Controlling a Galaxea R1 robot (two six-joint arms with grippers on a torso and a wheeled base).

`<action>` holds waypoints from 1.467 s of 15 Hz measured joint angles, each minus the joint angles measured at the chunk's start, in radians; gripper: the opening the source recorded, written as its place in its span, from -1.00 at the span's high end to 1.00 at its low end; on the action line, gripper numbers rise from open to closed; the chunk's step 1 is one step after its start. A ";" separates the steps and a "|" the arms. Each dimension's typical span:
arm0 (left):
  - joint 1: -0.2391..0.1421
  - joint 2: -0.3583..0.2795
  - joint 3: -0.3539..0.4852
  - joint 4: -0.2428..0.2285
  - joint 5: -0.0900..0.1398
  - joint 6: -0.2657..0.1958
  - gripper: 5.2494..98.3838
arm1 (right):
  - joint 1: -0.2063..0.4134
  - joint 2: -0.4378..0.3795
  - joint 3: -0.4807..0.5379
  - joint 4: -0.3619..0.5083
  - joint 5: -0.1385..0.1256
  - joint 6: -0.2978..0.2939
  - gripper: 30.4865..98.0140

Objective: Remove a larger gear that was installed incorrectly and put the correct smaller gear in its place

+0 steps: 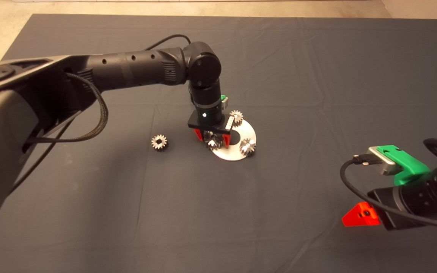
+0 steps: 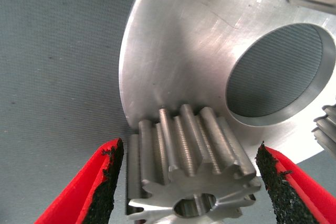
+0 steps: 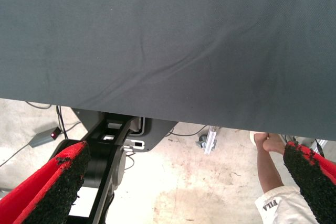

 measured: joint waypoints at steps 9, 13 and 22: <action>0.000 0.000 -0.005 0.000 0.007 0.003 -0.03 | 0.000 0.000 0.000 0.000 0.000 0.000 -0.99; 0.000 0.000 -0.008 0.000 0.007 0.004 0.01 | 0.000 0.000 0.000 0.000 0.000 0.000 -0.99; -0.001 0.002 -0.009 -0.001 0.014 0.003 0.05 | 0.000 0.000 0.000 0.000 0.000 0.000 -0.99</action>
